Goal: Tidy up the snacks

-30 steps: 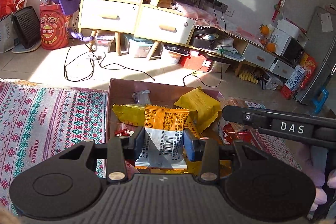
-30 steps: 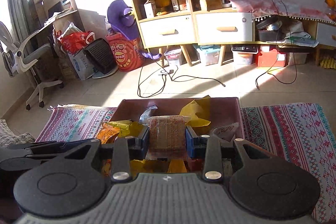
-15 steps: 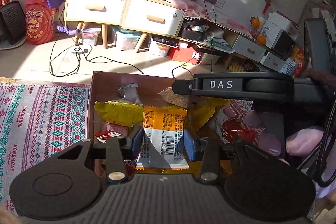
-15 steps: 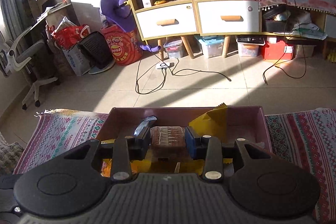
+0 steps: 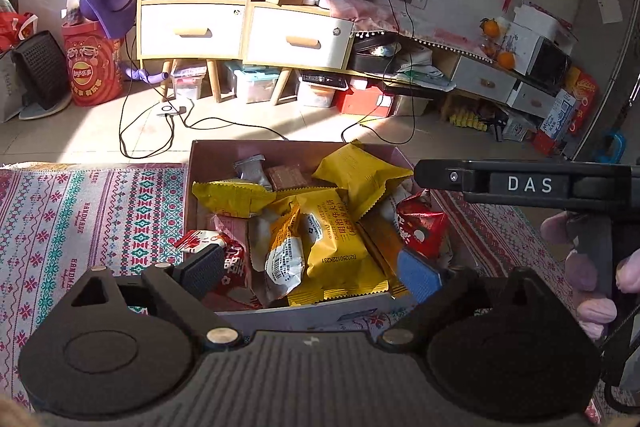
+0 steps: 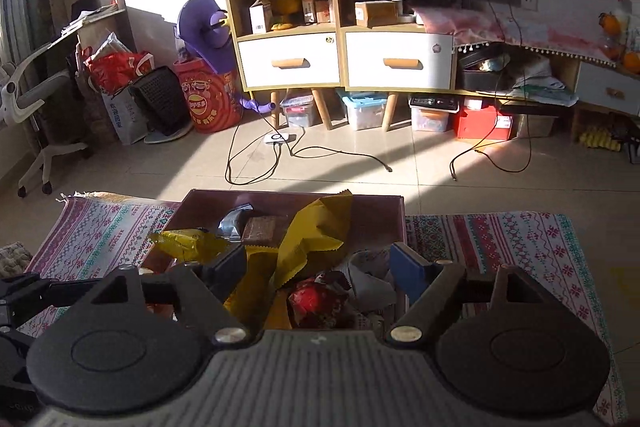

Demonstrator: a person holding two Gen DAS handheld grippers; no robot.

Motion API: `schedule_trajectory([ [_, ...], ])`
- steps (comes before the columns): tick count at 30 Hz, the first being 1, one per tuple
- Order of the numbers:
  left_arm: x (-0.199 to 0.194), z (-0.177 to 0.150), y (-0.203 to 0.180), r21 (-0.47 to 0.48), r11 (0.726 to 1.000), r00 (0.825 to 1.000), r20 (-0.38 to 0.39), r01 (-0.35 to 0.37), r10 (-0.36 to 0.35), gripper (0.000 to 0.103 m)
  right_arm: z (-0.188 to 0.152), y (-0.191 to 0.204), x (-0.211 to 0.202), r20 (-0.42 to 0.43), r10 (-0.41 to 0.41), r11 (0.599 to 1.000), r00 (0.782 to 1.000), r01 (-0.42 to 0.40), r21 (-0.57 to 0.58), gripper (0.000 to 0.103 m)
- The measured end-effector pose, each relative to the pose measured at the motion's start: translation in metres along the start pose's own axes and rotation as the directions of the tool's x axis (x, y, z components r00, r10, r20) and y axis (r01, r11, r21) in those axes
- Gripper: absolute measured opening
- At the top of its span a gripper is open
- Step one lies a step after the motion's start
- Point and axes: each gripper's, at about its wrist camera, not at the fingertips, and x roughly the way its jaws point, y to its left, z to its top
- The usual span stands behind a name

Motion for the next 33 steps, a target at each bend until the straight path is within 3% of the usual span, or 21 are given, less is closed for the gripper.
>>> schedule_trajectory([
  [9,-0.031,-0.024,-0.013,0.011,0.995,0.991,-0.092,-0.101,0.101,0.103,-0.028,-0.001,-0.041,-0.049,-0.036,0.999,0.998,0.036,0.014,0.086],
  [16,-0.053,-0.045,-0.011,-0.011,0.992,0.98,-0.159,-0.126,0.123,0.103,-0.052,0.007,-0.065,-0.095,-0.053,0.999,0.994,0.053,-0.002,0.094],
  [25,-0.068,-0.079,-0.022,0.047,0.976,0.961,-0.17,-0.213,0.218,0.103,-0.082,0.017,-0.076,-0.159,-0.122,0.992,0.98,0.127,0.021,0.101],
  [33,-0.076,-0.088,-0.026,0.013,0.976,0.962,-0.166,-0.217,0.216,0.103,-0.095,0.025,-0.079,-0.137,-0.179,0.983,0.974,0.182,0.003,0.101],
])
